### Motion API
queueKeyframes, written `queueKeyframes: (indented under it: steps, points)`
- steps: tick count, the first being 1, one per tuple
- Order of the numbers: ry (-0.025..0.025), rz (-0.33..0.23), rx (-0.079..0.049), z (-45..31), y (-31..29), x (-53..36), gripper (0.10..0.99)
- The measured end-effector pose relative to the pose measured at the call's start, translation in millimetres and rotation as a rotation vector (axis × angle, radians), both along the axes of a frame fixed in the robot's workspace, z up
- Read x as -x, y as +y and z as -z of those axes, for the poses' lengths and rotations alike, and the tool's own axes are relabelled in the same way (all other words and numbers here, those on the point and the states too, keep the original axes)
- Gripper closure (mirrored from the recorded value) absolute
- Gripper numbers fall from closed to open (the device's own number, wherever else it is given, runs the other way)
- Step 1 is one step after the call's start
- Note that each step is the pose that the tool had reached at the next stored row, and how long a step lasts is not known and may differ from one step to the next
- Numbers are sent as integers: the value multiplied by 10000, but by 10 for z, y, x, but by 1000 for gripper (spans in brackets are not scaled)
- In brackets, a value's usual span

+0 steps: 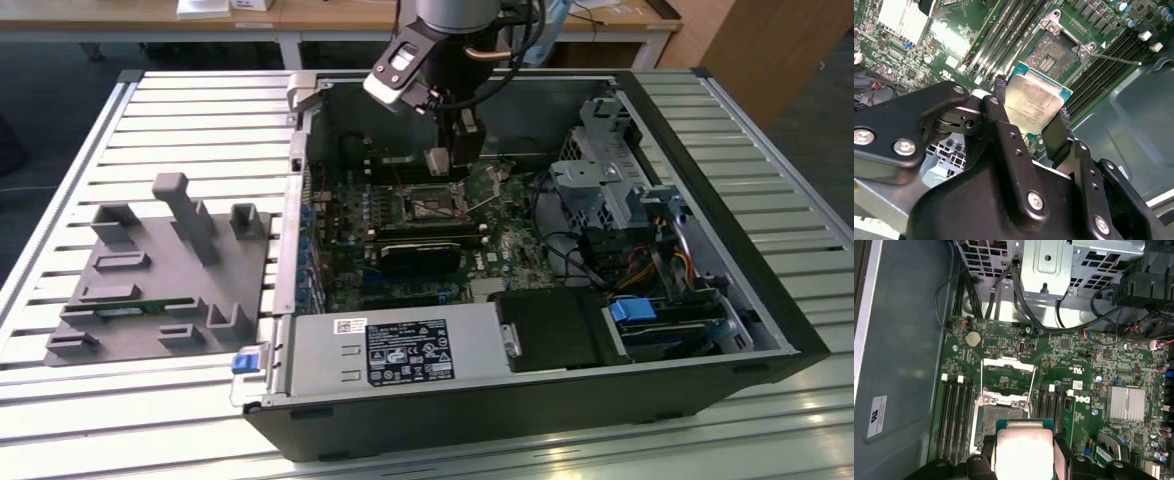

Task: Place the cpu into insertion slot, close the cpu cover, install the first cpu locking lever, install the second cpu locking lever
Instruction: 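Place the cpu into insertion slot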

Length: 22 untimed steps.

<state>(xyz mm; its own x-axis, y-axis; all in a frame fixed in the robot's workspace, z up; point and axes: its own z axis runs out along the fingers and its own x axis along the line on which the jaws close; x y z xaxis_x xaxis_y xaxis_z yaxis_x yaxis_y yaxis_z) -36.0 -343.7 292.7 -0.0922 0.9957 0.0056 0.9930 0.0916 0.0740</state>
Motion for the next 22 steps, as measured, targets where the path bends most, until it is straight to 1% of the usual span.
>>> queueKeyframes:
  steps: [4, 8, 10, 18, 22]
  points:
    - [-2, 34, -2, 55, 4, -1, 545]
    - [-1, 569, -2, 95, 9, -1, 545]
    - [-1, 739, -1, 115, 13, -1, 545]
    - [-2, 764, -2, 183, 14, -1, 545]
    - [-1, 764, 0, 192, 14, -1, 545]
